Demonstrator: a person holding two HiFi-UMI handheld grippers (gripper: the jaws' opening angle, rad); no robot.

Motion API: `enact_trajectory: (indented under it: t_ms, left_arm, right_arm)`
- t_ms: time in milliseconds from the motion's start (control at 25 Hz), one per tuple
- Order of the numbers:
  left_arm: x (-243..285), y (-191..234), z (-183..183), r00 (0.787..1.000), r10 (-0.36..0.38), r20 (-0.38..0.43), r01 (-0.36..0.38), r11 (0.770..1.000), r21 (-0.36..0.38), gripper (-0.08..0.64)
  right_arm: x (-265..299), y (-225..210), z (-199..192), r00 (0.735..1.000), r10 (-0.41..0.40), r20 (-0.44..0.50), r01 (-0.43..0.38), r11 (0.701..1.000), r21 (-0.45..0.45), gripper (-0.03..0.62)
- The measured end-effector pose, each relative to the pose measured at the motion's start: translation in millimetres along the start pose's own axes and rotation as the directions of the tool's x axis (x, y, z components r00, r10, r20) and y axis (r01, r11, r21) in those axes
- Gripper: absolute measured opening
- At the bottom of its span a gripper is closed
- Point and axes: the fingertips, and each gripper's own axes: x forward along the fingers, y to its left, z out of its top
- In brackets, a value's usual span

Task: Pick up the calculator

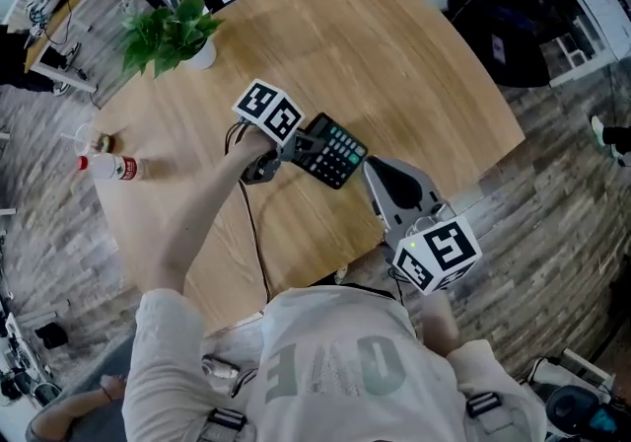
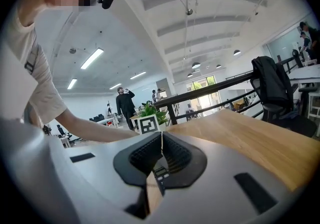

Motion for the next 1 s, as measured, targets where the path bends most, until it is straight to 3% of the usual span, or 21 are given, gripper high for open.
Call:
enact_trajectory:
  t_ms: [120,200,320,400,520,720,920,1000]
  left_arm:
    - [-25.7,-14.6,10.8,0.984,0.072,0.164,-0.079,0.996,0.034,0.117]
    - [-44.7,-28.3,17.4,0.957,0.118,0.265,-0.137,0.989,0.053,0.117]
    - [-78.0,-50.6,26.6,0.889,0.189,0.416,-0.245,0.966,0.085,0.117]
    - [-103.6,-64.3,28.1,0.82,0.241,0.52,-0.335,0.938,0.094,0.117]
    - [-140.6,-88.4,24.3,0.688,0.304,0.659,-0.48,0.871,0.099,0.117]
    - [-198.6,-133.3,9.2,0.448,0.346,0.825,-0.674,0.737,0.056,0.117]
    - [-258.2,-177.9,-31.1,0.147,0.332,0.932,-0.765,0.635,-0.106,0.117]
    - [-277.0,-198.0,-48.8,0.044,0.307,0.951,-0.784,0.6,-0.157,0.117]
  right_arm:
    - [-12.8,7.5,7.0,0.999,-0.034,0.015,0.034,0.999,-0.005,0.021]
    - [-20.3,9.8,11.5,0.997,-0.069,0.019,0.069,0.998,-0.009,0.021]
    - [-29.4,14.5,26.5,0.991,-0.126,0.043,0.128,0.991,-0.049,0.021]
    - [-34.6,23.4,40.1,0.986,-0.153,0.073,0.16,0.982,-0.1,0.021]
    - [-42.6,42.3,55.7,0.982,-0.158,0.105,0.174,0.971,-0.167,0.021]
    - [-56.0,75.8,70.4,0.98,-0.121,0.156,0.148,0.973,-0.175,0.021]
    - [-60.2,108.5,71.2,0.981,-0.084,0.177,0.117,0.976,-0.185,0.021]
    - [-62.9,118.1,75.4,0.974,-0.081,0.21,0.122,0.974,-0.191,0.021]
